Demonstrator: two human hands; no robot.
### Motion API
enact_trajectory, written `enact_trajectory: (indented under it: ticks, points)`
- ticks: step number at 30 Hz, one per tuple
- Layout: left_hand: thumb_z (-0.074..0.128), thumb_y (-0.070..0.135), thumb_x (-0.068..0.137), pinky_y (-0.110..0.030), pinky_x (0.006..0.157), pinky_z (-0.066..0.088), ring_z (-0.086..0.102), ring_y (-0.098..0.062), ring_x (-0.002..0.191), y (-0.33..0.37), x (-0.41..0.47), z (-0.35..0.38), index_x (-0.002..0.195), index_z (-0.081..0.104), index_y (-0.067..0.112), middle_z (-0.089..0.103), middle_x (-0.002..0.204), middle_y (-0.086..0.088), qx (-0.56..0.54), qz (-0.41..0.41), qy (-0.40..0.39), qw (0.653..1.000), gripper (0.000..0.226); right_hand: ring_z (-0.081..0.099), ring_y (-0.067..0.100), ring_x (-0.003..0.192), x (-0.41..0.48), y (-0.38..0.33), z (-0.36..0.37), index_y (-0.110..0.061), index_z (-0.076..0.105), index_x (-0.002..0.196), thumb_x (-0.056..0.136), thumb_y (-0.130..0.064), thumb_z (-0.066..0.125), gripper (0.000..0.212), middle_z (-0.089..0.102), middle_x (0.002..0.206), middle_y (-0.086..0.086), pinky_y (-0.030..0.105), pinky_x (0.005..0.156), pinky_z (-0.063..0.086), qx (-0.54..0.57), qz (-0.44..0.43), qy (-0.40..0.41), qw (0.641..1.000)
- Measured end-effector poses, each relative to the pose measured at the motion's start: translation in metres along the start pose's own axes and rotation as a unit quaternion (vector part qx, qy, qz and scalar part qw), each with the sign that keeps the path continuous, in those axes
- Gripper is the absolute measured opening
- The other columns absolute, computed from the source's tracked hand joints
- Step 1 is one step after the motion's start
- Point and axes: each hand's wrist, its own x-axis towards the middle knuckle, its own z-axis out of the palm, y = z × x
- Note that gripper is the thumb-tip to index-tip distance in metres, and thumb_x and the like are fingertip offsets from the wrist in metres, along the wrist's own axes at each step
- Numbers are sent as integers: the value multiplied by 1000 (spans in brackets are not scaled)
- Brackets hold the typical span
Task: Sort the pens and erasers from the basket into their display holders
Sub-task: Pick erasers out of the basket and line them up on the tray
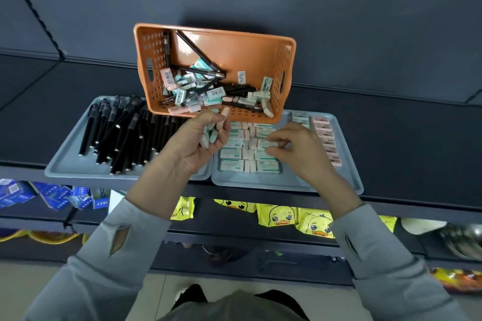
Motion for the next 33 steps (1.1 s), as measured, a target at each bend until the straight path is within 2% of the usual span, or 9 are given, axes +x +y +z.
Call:
enact_trajectory:
  ticks: [8,11,13,15,17,22,25,29,33]
  points:
    - [48,8,94,-15,42,43,59,-13,67,-10,-13,-1,100,59,15,65,92,-11,46,-9,5,999,14,61,11,81,5,-9,8,-16,76,98,82,-12,77,17,68,97,0,23,76,52,-62,-62,52,995]
    - [49,9,95,-16,39,40,61,-13,62,-12,-13,2,103,59,12,67,85,-11,98,-8,9,995,12,63,5,81,11,-33,3,-21,75,101,91,-22,68,12,68,94,-10,9,73,47,58,-20,69,996]
    - [53,9,94,-16,37,38,61,-14,60,-13,-13,6,106,56,9,66,77,-12,148,0,8,989,13,66,8,87,19,-49,2,-27,73,100,93,-29,65,11,71,93,-13,22,79,53,192,23,6,981]
    - [55,9,93,-17,37,37,58,-15,59,-13,-12,9,103,56,7,64,71,-11,187,11,4,982,10,68,16,81,26,-57,4,-28,73,93,90,-27,69,5,72,88,-9,41,78,57,240,36,-40,969]
    - [56,10,93,-17,38,37,57,-15,59,-12,-12,10,103,56,6,64,73,-11,195,21,3,981,10,64,22,73,30,-60,2,-19,72,88,88,-18,72,1,71,83,1,47,74,55,289,59,-56,954]
    - [59,17,96,-19,40,42,64,-17,64,-8,-11,4,114,56,9,65,88,-13,139,49,34,988,20,63,9,76,27,-47,-6,-9,69,90,82,2,72,14,68,84,-1,23,72,54,417,94,-77,901]
    - [60,27,95,-19,41,43,62,-17,64,-7,-9,0,110,59,12,64,82,-8,117,41,39,992,21,65,12,90,23,-36,-7,-6,66,100,80,11,69,26,69,96,3,24,81,53,469,100,-73,875]
    - [55,25,96,-18,39,37,55,-15,59,-7,-5,2,96,57,11,56,78,-7,84,6,35,996,14,63,17,99,19,-30,-11,-9,62,98,79,17,66,32,67,101,2,25,84,53,485,93,-64,867]
    - [44,15,98,-16,38,30,51,-13,57,-10,-3,7,105,53,13,59,79,-5,80,2,16,997,11,65,12,92,13,-24,-28,-11,69,97,82,7,70,24,72,102,1,17,74,52,440,126,-1,889]
